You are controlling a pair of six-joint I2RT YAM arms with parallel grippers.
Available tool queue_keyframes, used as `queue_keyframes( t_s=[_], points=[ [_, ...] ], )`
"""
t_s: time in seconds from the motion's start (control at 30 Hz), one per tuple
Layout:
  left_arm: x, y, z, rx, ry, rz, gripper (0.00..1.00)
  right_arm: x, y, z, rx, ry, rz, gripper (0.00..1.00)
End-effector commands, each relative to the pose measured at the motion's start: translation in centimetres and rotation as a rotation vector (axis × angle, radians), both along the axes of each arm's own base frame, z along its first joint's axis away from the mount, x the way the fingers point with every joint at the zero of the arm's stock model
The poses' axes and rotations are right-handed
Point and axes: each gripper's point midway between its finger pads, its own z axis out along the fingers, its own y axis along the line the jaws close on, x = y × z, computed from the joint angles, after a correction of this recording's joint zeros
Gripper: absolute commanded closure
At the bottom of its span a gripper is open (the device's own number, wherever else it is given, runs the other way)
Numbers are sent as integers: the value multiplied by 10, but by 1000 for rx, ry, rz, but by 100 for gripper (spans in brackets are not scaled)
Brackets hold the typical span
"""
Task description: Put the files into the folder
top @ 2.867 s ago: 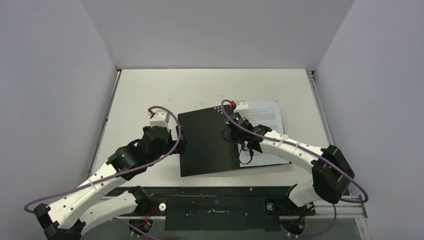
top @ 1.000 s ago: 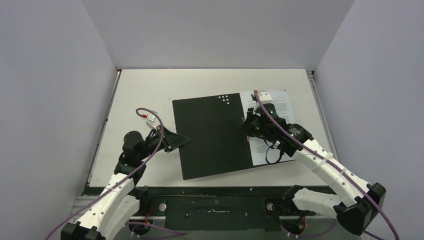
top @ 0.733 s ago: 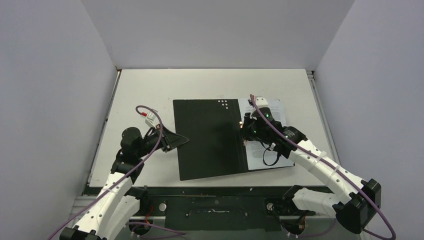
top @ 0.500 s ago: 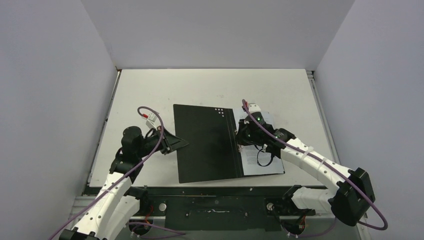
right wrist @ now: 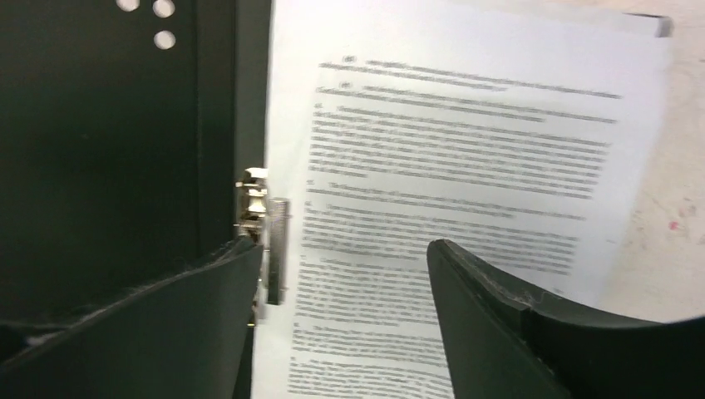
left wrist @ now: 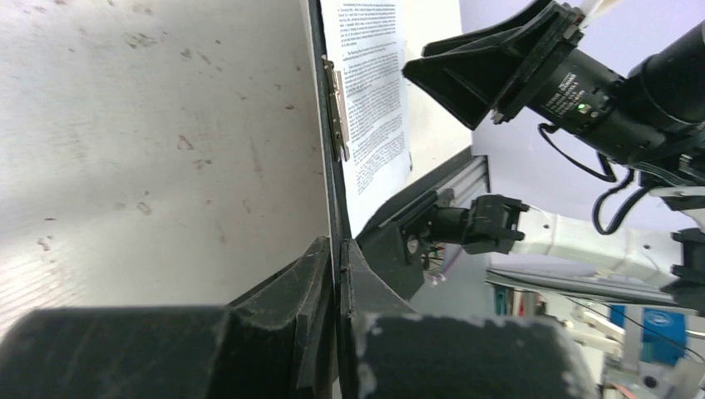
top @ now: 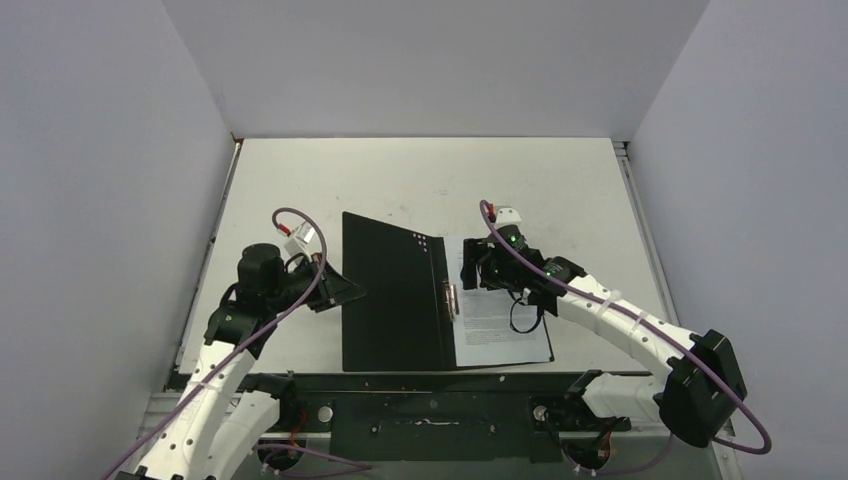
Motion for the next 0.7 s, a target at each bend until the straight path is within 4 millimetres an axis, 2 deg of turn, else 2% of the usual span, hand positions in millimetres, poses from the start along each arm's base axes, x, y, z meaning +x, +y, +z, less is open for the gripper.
queue_keyframes(
  t_s=[0.0, 0.2, 0.4, 0.43, 0.53, 0.67],
  points=[
    [7, 14, 30, 110, -129, 15, 100, 19, -24, 37, -35, -135, -103, 21],
    [12, 35, 35, 249, -126, 84, 100, 19, -42, 27, -48, -128, -150, 10],
    [15, 50, 46, 346, -149, 118, 100, 18, -40, 4, -17, -65, -110, 1],
    [15, 53, 47, 363, -152, 121, 100, 18, -39, 0, 0, -58, -102, 0],
    [17, 61, 48, 409, -154, 142, 100, 15, -31, -14, 79, -13, -67, 7],
    [20, 65, 46, 437, -148, 158, 100, 12, -23, -34, 120, 40, -37, 10]
  ],
)
